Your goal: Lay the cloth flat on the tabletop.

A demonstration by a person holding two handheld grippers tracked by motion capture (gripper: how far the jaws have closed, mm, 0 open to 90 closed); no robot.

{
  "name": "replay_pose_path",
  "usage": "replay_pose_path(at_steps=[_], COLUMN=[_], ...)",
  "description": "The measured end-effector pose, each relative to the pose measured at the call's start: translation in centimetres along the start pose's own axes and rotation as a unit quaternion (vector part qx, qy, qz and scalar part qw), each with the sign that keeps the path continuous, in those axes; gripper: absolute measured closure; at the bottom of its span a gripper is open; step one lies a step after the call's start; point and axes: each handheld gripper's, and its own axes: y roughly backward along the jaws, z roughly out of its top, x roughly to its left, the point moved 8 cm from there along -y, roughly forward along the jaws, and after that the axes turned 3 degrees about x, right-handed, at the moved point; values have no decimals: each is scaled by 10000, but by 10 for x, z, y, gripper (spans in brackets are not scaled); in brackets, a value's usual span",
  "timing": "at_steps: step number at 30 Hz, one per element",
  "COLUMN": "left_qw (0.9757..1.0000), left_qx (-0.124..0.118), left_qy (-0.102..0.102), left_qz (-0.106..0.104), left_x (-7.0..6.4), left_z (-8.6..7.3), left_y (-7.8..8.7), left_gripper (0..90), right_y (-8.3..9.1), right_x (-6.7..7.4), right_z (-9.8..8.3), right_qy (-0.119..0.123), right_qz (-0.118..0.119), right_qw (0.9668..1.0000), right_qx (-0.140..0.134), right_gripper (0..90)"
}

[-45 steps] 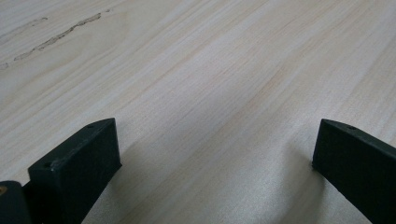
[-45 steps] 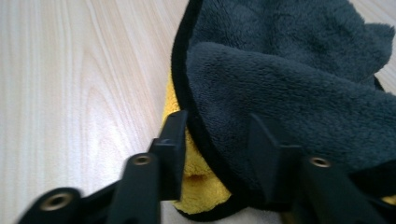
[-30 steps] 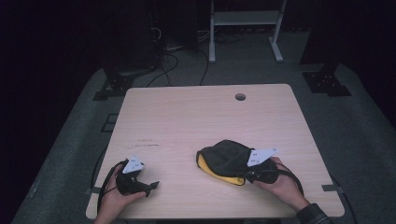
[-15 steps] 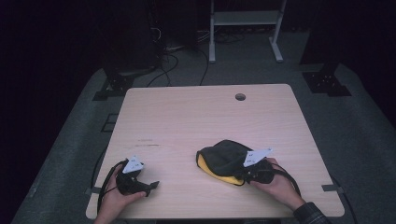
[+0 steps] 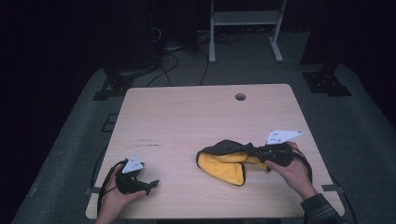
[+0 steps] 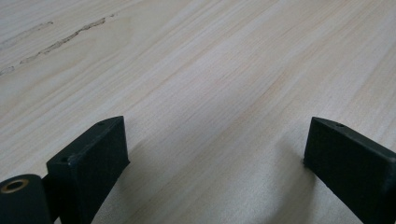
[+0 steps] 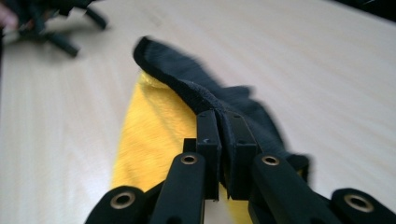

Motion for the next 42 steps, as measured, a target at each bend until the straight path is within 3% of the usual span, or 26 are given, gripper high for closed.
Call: replay_pose_path(at_steps=[1,2,5,6,7,10,11,14,17,19,23,24,25,26,28,30,33,38,42], left_qw=[10000,10000,10000,10000,10000,10000,10000,10000,10000,9999,9995,9990,9990,9982,9977,9957,9938,9907,9891], left_qx=[0,-2,-17,-14,-14,2,5,18,45,48,32,-24,-24,-118,-173,-209,-151,-113,-194], left_qy=[0,-6,6,1,1,-9,-10,0,-6,6,-28,-124,-124,-220,-277,-495,-709,-825,-793], left_qz=[0,-11,-20,-22,-22,-23,-21,-20,-19,-142,-323,-423,-423,-540,-599,-753,-845,-1080,-1224], left_x=[0,-1,-2,-2,-2,-2,-2,-2,-2,-5,-13,-20,-20,-29,-33,-46,-57,-72,-77], left_z=[0,0,1,1,1,0,0,1,1,4,12,22,22,36,44,66,82,103,116], left_y=[0,0,-1,-1,-1,0,0,0,0,1,-2,-4,-4,-7,-9,-20,-36,-60,-72], left_gripper=[49,50,50,50,50,51,51,57,77,123,143,158,167,178,191,217,226,278,295], right_y=[0,7,13,18,18,25,25,31,33,32,28,25,24,24,24,25,25,25,26], right_x=[0,-12,-23,-34,-34,-56,-56,-80,-90,-101,-107,-109,-109,-109,-109,-108,-108,-107,-107], right_z=[0,1,-2,-7,-7,-20,-20,-36,-46,-60,-74,-80,-81,-81,-80,-78,-79,-78,-78], right_qy=[0,-100,-182,-289,-289,-512,-512,-754,-854,-1016,-1136,-1179,-1187,-1187,-1194,-1181,-1179,-1148,-1140], right_qz=[0,-132,-283,-430,-430,-722,-722,-1024,-1173,-1281,-1333,-1322,-1317,-1305,-1318,-1321,-1310,-1303,-1296], right_qw=[10000,9998,9994,9986,9986,9961,9961,9918,9891,9856,9821,9810,9809,9812,9812,9816,9817,9822,9824], right_qx=[0,-80,-94,-87,-87,-37,-37,100,250,426,688,793,806,785,755,717,718,712,711], right_gripper=[852,852,852,852,852,853,853,852,852,852,850,848,846,842,839,838,837,837,838])
